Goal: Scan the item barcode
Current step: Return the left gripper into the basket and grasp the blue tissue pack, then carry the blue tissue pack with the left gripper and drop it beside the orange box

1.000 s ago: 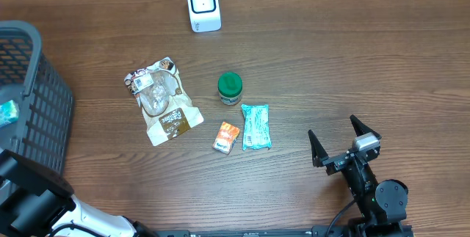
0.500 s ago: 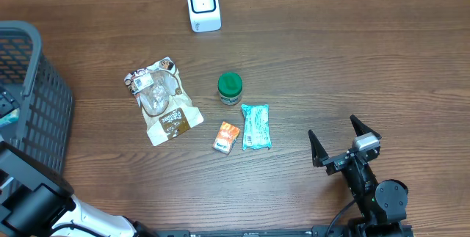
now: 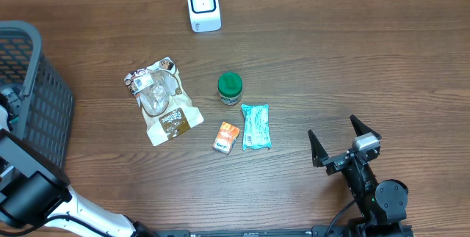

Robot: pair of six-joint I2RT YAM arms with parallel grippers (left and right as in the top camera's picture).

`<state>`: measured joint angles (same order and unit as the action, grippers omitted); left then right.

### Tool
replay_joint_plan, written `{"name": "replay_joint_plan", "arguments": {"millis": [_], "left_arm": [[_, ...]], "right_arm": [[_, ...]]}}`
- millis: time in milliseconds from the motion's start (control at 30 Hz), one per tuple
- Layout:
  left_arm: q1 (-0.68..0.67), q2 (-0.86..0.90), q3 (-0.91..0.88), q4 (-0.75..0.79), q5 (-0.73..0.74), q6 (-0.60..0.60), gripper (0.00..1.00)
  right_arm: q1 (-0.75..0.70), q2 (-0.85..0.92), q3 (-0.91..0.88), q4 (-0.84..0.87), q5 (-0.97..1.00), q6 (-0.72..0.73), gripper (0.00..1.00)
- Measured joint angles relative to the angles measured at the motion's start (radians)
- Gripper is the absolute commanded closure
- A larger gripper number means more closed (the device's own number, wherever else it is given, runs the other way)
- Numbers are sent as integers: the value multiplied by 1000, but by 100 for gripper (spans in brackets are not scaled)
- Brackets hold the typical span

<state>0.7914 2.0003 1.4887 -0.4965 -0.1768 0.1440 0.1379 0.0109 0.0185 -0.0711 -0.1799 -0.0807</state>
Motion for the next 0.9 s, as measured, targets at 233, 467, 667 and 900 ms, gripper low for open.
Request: {"name": "replay_joint_plan", "arguments": {"millis": [233,467,667,900], "left_arm": [[0,32,0,44,-1,40,25],[0,91,0,76,-11,51,50],[0,100,1,79,-23,64,96],[-6,82,11,6,-38,-14,96]], "right_arm": [[0,0,0,0,0,0,0],[0,0,0,0,0,0,0],[0,0,0,0,0,0,0],[0,0,0,0,0,0,0]]}}
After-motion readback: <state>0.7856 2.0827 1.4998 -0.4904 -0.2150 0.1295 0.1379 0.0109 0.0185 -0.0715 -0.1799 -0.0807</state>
